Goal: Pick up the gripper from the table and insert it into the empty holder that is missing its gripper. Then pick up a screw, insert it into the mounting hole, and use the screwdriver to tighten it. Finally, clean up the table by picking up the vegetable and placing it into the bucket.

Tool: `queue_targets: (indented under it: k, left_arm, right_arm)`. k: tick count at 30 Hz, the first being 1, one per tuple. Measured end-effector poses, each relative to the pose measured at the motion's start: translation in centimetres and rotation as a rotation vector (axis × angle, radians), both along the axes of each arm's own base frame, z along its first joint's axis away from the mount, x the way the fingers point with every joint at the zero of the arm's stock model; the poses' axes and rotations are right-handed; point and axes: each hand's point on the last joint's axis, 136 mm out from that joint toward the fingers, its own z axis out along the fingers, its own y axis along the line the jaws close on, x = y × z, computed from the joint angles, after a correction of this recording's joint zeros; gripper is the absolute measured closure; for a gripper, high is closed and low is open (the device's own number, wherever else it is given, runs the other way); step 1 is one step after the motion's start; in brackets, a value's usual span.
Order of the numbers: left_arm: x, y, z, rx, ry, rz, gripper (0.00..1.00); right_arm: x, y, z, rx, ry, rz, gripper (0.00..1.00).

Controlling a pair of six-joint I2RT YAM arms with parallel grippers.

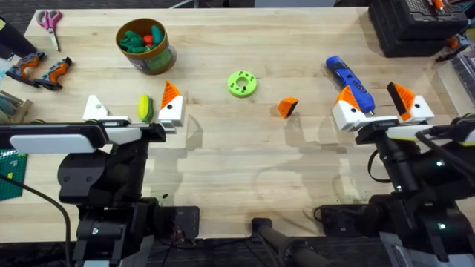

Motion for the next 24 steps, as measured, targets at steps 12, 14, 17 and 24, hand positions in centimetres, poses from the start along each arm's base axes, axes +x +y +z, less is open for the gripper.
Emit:
queue_targets:
  k: [12,14,17,24]
  left_arm:
    - [0.0,0.0,-0.2,0.001,0.007,0.000,0.015]
    - [-0.1,0.0,-1.0,0.003,0.050,0.001,0.015]
    - [-0.7,0.1,-1.7,0.003,0.140,0.004,0.015]
    - [-2.6,0.6,3.4,0.008,0.289,0.034,0.015]
  right_arm:
    - [0.0,0.0,0.0,0.000,0.000,0.000,0.008]
    - [0.0,0.0,-0.1,0.001,0.005,0.000,0.008]
    - [-0.3,0.0,-0.3,0.004,0.046,0.000,0.008]
    - [-1.2,0.3,1.1,0.012,0.211,0.014,0.008]
